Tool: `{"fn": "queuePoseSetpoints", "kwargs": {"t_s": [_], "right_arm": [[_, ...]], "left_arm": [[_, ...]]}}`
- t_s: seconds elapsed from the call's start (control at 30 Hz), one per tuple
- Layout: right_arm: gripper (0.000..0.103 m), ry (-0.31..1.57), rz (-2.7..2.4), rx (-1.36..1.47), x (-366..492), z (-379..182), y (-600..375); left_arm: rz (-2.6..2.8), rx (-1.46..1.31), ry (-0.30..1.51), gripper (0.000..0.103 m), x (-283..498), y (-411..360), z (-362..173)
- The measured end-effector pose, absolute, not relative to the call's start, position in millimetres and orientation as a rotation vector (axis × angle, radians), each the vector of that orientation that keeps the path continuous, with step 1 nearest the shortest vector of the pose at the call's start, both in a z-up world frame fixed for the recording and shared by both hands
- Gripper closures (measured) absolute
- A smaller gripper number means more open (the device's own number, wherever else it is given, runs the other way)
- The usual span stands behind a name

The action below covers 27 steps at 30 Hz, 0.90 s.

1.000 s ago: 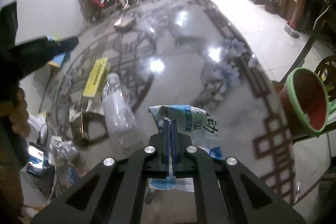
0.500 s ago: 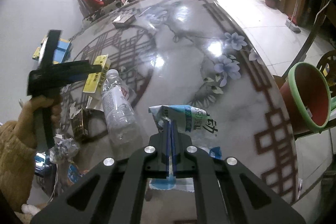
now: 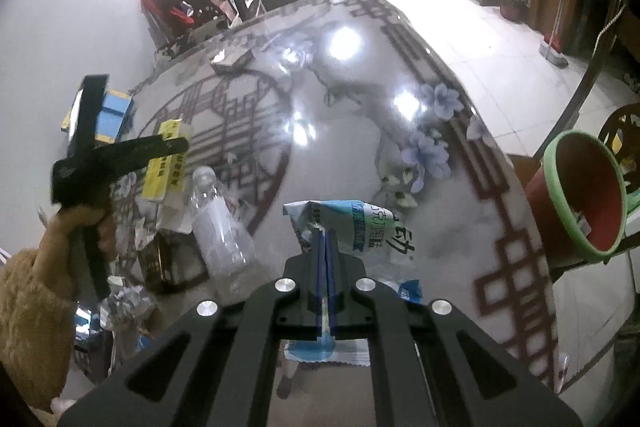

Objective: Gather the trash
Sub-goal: 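Carry the yellow box and milk pouch to the red bin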

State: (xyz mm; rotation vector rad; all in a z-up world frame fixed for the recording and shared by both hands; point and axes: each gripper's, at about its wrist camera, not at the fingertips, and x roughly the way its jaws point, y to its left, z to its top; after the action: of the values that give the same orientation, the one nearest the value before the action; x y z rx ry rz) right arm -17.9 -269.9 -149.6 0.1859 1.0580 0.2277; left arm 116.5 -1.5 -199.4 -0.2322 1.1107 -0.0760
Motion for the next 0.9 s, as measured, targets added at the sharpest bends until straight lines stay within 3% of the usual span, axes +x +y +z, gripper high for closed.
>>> {"fn": "queuePoseSetpoints", "kwargs": {"t_s": [0.43, 0.9], "right_arm": [[0.101, 0.946, 0.18, 0.226, -18.2, -119.2, -299.5], [0.101, 0.872, 0.124, 0.279, -35.1, -95.5, -340.1]], "left_arm": [[-0.268, -0.119, 0.888, 0.064, 75.2, -82.6, -100.0], [-0.438, -0.019, 0.798, 0.064, 60.9, -167.3, -63.1]]}}
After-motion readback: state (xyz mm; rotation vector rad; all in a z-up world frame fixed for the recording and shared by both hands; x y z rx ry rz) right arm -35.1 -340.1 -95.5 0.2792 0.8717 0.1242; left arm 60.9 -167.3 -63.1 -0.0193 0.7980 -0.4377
